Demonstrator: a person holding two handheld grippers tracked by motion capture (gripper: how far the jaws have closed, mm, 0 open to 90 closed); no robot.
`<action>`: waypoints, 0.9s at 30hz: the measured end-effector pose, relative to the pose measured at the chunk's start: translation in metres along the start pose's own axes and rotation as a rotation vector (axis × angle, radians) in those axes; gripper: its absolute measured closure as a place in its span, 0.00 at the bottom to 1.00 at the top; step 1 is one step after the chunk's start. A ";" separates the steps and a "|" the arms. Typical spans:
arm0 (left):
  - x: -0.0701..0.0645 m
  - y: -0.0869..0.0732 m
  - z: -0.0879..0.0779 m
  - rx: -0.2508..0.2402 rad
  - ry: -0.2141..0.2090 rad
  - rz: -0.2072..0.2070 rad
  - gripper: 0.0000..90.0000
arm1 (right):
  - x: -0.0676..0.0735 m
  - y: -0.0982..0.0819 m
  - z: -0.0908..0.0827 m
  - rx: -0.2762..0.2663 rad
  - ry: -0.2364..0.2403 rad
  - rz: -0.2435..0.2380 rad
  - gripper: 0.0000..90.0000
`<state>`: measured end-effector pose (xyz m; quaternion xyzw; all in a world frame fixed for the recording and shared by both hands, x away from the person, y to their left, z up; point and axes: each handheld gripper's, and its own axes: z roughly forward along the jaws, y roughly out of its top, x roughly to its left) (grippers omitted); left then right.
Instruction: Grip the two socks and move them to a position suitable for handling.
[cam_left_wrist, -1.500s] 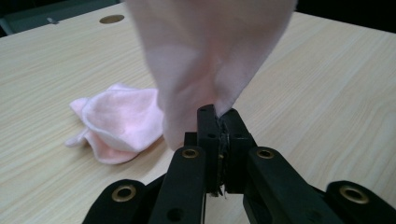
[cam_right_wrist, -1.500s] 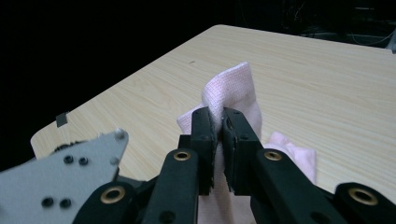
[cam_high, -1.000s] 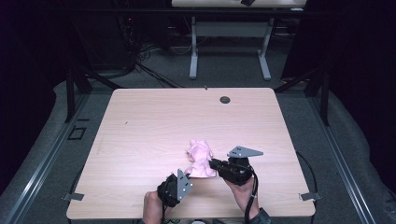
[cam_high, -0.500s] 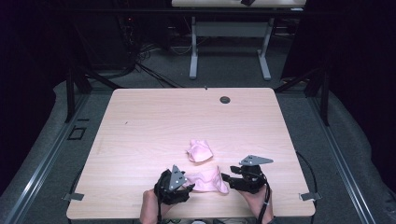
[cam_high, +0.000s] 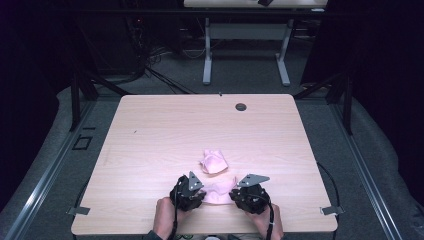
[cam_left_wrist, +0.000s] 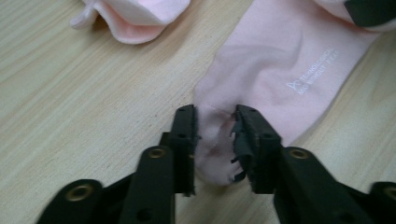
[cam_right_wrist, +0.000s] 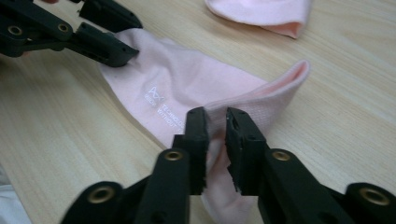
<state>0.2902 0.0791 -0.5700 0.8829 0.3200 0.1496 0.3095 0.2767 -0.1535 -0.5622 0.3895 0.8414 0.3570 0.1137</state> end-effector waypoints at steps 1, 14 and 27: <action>0.000 0.000 0.000 0.000 0.002 0.006 0.82 | -0.002 -0.001 -0.001 0.000 -0.006 0.014 0.93; -0.002 -0.001 -0.002 0.014 -0.002 0.027 0.94 | -0.037 -0.024 -0.036 -0.083 -0.020 0.192 0.99; 0.005 0.000 -0.012 0.002 -0.009 -0.007 0.67 | -0.046 -0.009 -0.030 -0.051 0.002 0.164 0.60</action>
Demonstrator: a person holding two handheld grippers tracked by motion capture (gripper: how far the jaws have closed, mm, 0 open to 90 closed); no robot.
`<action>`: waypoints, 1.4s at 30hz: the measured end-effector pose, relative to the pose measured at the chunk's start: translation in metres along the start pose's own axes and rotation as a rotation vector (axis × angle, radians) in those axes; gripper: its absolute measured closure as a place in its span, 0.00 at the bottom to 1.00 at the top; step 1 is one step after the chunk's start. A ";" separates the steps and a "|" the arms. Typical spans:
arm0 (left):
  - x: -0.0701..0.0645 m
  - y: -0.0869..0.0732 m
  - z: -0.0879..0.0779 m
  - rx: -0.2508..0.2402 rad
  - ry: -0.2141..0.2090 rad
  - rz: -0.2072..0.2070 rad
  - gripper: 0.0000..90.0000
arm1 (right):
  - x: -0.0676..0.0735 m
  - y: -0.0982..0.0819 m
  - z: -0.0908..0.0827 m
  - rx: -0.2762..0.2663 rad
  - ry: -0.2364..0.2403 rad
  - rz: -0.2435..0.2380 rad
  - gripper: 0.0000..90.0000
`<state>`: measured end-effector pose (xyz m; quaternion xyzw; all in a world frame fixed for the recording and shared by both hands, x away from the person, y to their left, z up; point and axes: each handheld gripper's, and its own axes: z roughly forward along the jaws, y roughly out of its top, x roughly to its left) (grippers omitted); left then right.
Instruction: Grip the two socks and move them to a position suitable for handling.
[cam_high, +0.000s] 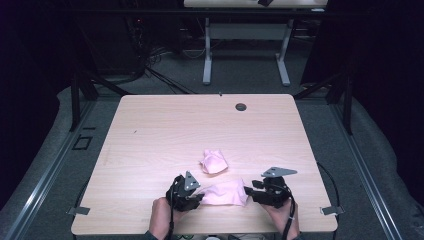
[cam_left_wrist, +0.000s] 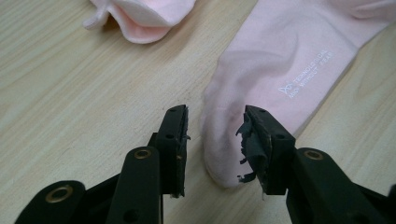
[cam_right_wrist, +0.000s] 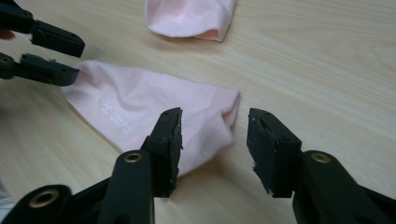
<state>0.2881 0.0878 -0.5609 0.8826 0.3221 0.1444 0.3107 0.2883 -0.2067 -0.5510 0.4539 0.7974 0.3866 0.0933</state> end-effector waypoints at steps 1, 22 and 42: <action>0.000 0.000 0.002 0.008 -0.005 0.002 0.68 | 0.002 0.002 0.005 0.021 -0.002 -0.007 0.61; -0.001 -0.016 -0.004 0.015 -0.068 -0.004 0.89 | 0.011 -0.013 0.019 0.126 0.032 -0.098 0.89; 0.049 0.027 -0.026 -0.049 -0.002 -0.121 0.20 | -0.054 -0.014 -0.004 -0.121 -0.098 -0.039 0.05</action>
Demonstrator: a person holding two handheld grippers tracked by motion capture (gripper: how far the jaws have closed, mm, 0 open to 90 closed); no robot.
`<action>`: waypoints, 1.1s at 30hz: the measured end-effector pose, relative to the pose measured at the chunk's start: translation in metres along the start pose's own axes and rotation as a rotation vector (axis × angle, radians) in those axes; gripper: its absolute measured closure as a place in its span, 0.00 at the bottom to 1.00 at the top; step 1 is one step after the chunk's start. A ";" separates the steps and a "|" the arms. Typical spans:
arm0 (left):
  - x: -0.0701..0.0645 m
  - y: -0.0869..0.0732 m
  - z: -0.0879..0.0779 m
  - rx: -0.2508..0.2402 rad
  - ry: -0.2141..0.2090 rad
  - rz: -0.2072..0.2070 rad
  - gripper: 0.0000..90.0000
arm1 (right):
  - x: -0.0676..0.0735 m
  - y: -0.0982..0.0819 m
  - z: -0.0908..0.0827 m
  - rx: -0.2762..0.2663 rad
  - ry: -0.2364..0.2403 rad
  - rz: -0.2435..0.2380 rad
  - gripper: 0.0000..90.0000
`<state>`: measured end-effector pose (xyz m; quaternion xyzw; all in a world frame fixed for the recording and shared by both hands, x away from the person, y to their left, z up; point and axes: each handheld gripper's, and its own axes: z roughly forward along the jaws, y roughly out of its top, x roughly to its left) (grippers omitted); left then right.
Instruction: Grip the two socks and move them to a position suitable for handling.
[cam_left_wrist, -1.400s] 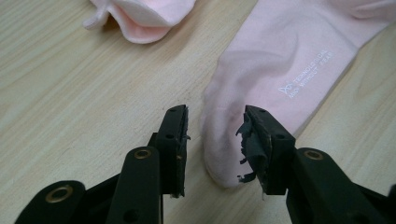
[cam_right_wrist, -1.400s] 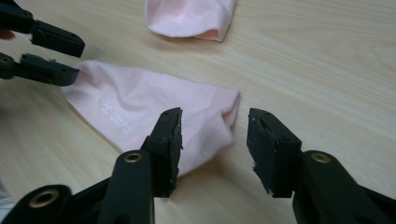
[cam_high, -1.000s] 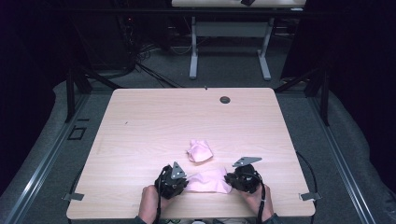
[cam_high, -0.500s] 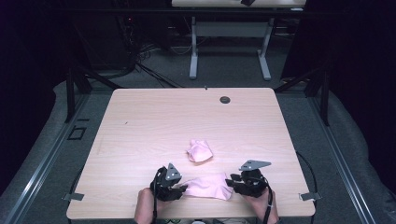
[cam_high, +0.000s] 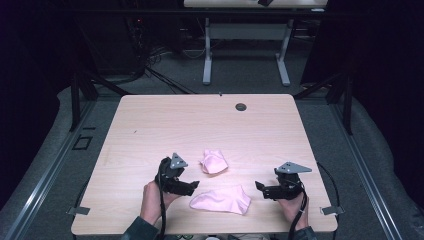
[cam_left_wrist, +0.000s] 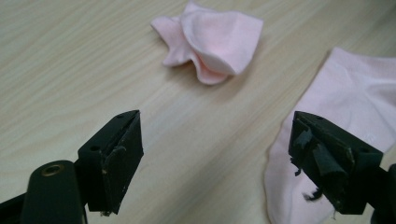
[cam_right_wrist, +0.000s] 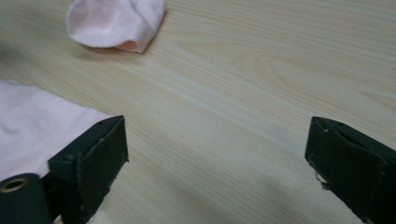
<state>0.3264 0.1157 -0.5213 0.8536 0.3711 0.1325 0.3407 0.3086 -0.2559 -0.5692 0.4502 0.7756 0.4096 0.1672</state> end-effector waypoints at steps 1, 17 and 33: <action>0.003 0.004 0.002 0.006 -0.009 -0.005 0.20 | -0.002 -0.001 0.001 0.000 -0.004 0.006 0.05; 0.025 0.064 0.069 0.126 -0.060 -0.068 0.44 | -0.015 -0.012 0.005 0.008 -0.026 0.025 0.09; 0.020 0.069 0.088 0.178 -0.083 -0.027 0.96 | -0.013 -0.012 0.007 0.021 -0.044 0.019 0.14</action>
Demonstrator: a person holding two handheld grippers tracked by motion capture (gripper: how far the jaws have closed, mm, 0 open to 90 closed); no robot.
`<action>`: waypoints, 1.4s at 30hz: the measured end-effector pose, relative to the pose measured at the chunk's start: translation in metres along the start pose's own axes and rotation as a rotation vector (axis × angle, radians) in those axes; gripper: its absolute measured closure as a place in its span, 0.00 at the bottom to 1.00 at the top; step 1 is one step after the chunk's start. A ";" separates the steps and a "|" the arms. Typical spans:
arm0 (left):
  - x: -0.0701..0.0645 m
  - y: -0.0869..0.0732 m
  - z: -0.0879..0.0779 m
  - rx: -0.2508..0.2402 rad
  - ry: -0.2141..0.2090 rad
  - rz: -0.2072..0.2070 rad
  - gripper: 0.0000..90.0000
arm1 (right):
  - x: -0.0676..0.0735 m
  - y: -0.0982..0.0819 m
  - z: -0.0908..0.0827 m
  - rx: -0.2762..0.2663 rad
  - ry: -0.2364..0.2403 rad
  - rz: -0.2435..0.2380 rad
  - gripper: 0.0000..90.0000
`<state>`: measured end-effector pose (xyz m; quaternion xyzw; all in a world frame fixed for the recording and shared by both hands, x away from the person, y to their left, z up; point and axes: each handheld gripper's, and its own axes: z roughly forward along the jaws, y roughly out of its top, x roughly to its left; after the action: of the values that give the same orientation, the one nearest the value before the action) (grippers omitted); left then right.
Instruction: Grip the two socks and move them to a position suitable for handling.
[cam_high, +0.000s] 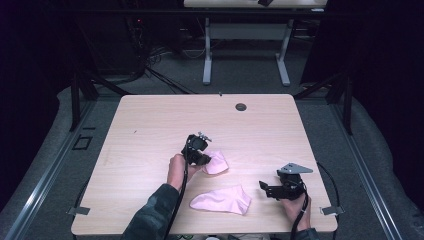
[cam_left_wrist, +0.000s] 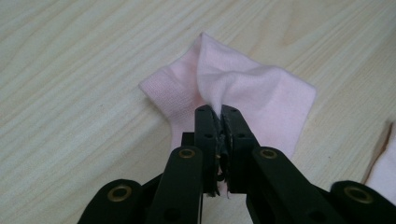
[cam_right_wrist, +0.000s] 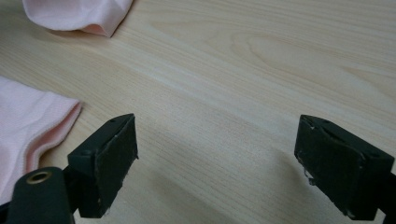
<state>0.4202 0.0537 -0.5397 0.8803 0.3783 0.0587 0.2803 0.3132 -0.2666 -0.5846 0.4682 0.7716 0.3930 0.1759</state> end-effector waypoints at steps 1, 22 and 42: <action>-0.001 0.000 -0.001 -0.006 -0.001 0.001 0.96 | 0.000 0.000 0.000 0.000 -0.001 0.001 0.14; -0.004 0.010 -0.012 -0.019 -0.062 0.012 0.92 | 0.013 0.022 0.014 0.020 0.138 0.018 0.18; -0.010 0.020 -0.018 -0.059 -0.091 0.028 0.98 | 0.021 0.035 0.022 0.039 0.156 -0.022 0.20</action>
<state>0.4200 0.0434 -0.5130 0.8786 0.3507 0.0338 0.3222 0.3373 -0.2302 -0.5691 0.4309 0.7957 0.4112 0.1104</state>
